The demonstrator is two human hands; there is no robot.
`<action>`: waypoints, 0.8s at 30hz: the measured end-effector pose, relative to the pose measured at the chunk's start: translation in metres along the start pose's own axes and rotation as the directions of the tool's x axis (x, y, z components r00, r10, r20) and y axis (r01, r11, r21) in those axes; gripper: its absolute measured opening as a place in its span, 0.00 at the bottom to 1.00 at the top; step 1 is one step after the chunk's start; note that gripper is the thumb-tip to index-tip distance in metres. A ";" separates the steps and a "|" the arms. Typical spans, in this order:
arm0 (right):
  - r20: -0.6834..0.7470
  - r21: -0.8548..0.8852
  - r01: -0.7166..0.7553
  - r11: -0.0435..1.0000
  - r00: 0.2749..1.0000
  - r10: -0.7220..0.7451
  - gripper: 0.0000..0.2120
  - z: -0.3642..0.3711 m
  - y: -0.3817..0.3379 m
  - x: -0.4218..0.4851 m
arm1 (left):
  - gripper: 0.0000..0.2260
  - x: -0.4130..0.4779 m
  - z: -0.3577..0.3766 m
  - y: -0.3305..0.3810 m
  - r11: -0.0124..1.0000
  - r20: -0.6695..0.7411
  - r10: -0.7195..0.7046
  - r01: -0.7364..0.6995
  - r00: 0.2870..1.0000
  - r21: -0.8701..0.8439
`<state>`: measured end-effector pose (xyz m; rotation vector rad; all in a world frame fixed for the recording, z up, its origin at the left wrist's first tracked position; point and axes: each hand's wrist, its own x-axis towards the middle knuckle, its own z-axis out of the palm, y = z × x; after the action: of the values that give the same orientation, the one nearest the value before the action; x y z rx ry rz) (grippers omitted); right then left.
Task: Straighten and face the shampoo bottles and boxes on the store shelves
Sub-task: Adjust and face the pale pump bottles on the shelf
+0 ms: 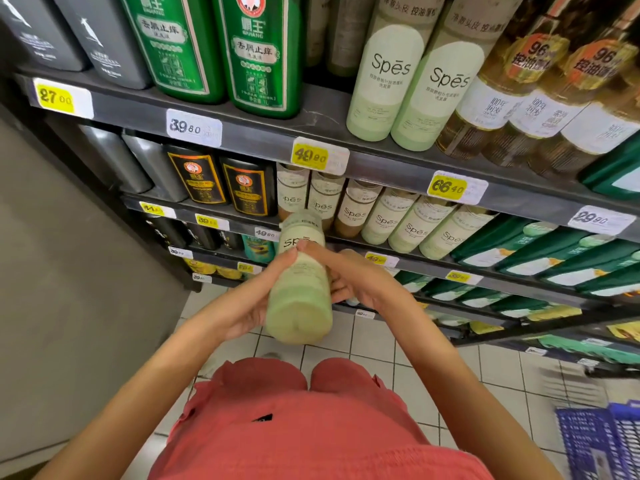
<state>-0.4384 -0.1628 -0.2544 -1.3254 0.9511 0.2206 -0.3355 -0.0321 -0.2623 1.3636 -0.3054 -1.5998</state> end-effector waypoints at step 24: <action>-0.125 0.056 0.604 0.795 0.794 -0.595 0.26 0.005 -0.017 -0.033 | 0.23 -0.017 0.022 0.046 0.769 -0.143 0.617 -0.553 0.774 0.320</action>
<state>-0.4459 -0.1514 -0.2191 -1.4946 0.5666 -0.3858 -0.3331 -0.0497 -0.2118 1.4520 -0.7417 -0.8720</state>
